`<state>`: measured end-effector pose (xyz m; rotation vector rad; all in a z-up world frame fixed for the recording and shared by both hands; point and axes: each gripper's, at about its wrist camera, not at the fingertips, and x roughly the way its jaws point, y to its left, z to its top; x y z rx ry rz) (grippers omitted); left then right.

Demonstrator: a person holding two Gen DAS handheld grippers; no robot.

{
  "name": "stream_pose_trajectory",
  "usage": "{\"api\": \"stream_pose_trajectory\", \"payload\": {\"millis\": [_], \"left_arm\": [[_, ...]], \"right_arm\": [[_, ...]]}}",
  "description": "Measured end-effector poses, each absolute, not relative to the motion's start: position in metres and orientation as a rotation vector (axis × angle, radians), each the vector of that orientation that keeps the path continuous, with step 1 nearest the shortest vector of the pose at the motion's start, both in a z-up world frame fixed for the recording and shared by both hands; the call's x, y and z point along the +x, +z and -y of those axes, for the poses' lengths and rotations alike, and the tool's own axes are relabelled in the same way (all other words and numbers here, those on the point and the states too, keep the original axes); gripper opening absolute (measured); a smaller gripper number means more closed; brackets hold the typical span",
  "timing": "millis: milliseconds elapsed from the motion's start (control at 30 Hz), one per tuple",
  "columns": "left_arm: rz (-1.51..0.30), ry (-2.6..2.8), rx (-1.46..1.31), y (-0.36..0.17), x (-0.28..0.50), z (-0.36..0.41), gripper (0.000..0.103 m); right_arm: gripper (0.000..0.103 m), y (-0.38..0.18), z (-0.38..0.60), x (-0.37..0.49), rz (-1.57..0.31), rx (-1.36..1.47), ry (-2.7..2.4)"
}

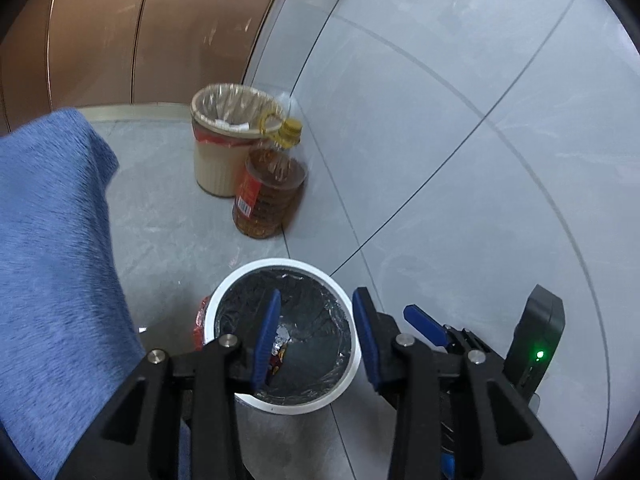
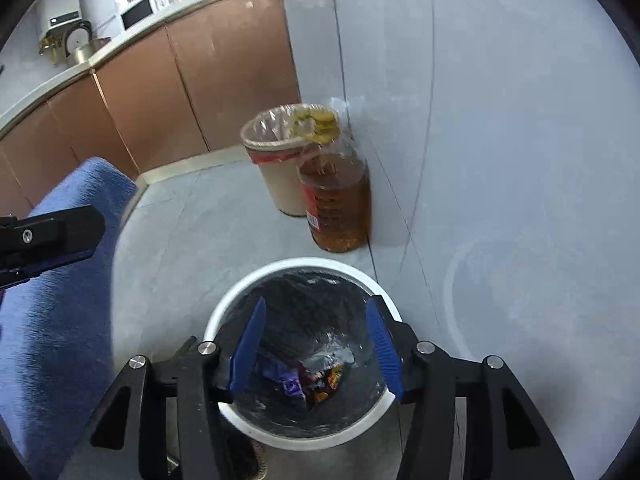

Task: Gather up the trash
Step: 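Move both tools back over the remaining trash on the towel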

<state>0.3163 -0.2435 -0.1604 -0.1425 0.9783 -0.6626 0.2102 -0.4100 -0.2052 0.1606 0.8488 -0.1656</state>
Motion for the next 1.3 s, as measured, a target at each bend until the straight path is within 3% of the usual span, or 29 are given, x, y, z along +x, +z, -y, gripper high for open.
{"api": "stream_pose_trajectory", "payload": {"millis": [700,1200,1267,1300], "left_arm": [[-0.627,-0.533,-0.187,-0.024,0.203,0.100,0.036],[-0.464,-0.358,-0.164,0.027,0.115,-0.017,0.036],[-0.451,-0.328,-0.163,0.030,0.101,-0.037,0.039],[-0.443,-0.311,-0.163,0.032,0.095,-0.045,0.046]], "right_arm": [[0.062,-0.037,0.310,0.131,-0.497,0.057,0.005],[0.066,0.040,0.237,0.067,-0.332,-0.045,0.134],[0.067,0.047,0.228,0.057,-0.315,-0.054,0.156],[0.067,0.051,0.225,0.053,-0.306,-0.060,0.163]]}}
